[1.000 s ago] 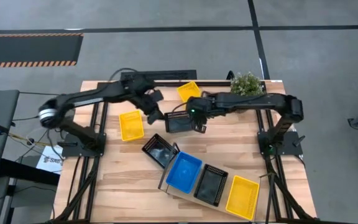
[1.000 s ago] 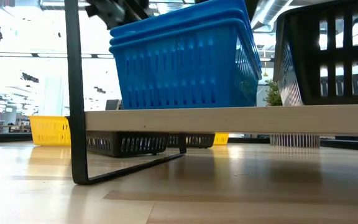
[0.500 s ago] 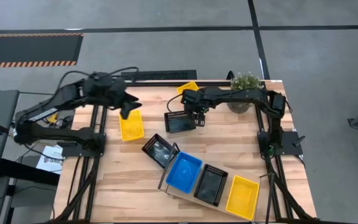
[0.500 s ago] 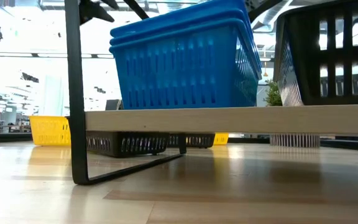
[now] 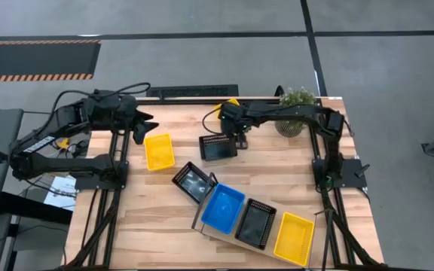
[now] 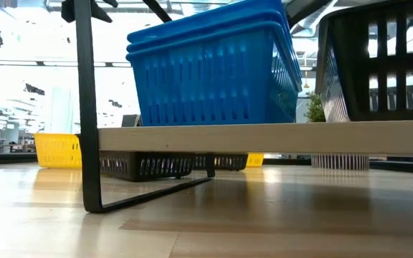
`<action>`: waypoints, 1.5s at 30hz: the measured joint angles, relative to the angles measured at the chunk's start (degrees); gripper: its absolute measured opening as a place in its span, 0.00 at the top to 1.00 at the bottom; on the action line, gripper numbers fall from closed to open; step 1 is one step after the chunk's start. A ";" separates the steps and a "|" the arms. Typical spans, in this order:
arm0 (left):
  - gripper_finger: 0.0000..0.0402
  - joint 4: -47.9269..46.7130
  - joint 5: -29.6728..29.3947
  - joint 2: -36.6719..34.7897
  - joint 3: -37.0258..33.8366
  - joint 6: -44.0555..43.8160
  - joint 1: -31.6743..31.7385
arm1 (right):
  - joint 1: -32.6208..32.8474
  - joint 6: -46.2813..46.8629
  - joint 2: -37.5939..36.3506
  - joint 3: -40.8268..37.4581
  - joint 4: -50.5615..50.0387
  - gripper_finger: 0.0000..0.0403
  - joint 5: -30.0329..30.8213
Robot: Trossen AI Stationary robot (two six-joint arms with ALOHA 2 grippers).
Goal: Stack baskets on shelf by color
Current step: Stack the top yellow bin on top of the yellow bin on the shelf
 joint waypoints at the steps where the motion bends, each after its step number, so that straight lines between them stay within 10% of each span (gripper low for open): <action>1: 0.50 -0.54 -0.03 0.05 0.01 0.00 0.00 | -0.04 0.07 0.60 -0.11 -0.12 0.35 0.04; 12: 0.50 -1.19 -0.30 0.93 0.00 0.19 0.00 | -0.11 2.54 3.62 0.27 -0.69 0.38 1.34; 22: 0.50 -1.34 -0.30 0.95 0.00 0.53 0.00 | 0.66 11.17 3.53 1.51 -6.82 0.92 1.49; 33: 0.50 -1.38 -0.32 0.95 0.00 0.98 0.02 | 5.41 19.98 -0.42 22.35 -22.30 0.98 1.10; 45: 0.50 -1.38 -0.32 0.95 0.00 0.17 0.02 | 28.02 80.26 -16.28 30.01 -40.69 0.99 1.57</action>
